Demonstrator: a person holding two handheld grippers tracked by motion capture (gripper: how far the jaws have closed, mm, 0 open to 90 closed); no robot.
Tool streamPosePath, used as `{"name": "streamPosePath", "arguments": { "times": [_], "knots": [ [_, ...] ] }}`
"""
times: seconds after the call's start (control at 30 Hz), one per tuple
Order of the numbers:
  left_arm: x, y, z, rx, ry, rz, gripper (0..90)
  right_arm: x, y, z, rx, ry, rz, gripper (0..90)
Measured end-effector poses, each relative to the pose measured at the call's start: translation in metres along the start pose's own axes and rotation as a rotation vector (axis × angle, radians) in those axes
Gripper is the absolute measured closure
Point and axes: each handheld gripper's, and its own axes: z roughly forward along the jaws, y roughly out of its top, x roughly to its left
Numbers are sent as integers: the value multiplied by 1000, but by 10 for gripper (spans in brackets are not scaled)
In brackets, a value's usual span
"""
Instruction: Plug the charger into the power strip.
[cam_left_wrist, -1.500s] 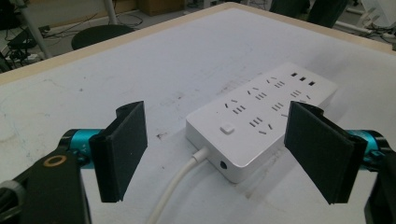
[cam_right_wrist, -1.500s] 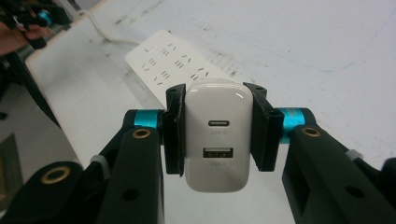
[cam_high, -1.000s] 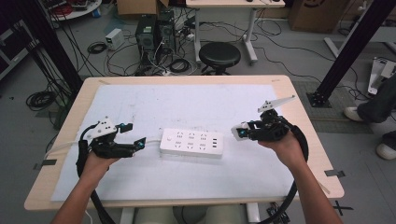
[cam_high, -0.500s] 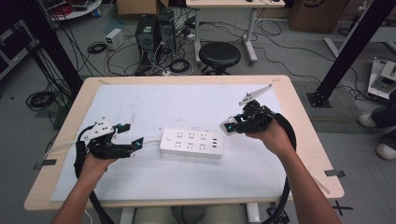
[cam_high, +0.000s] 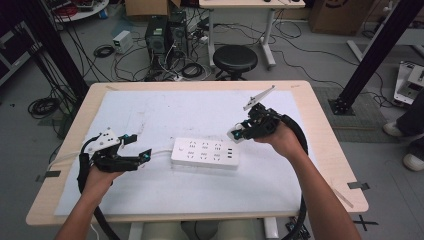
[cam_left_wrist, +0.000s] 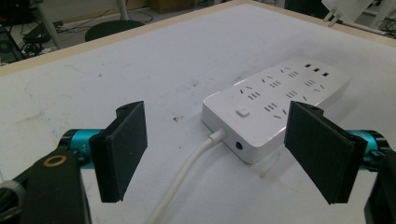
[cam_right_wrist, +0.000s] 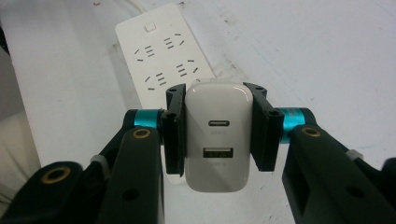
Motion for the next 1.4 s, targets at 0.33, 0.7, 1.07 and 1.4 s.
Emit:
{"name": "streamPosePath", "arguments": {
  "times": [0.33, 0.7, 1.07, 1.4],
  "knots": [
    [2, -2, -2, 0, 3, 0, 214, 0, 19, 18, 66, 28, -63, 636],
    [2, -4, -2, -1, 5, -4, 214, -3, 27, 44, 160, 61, -107, 636],
    [5, -7, -4, 2, 8, -9, 216, 2, 32, 66, 236, 56, -184, 636],
    [7, -10, -4, 3, 6, -15, 216, 7, 37, 77, 281, 55, -281, 637]
  ]
}}
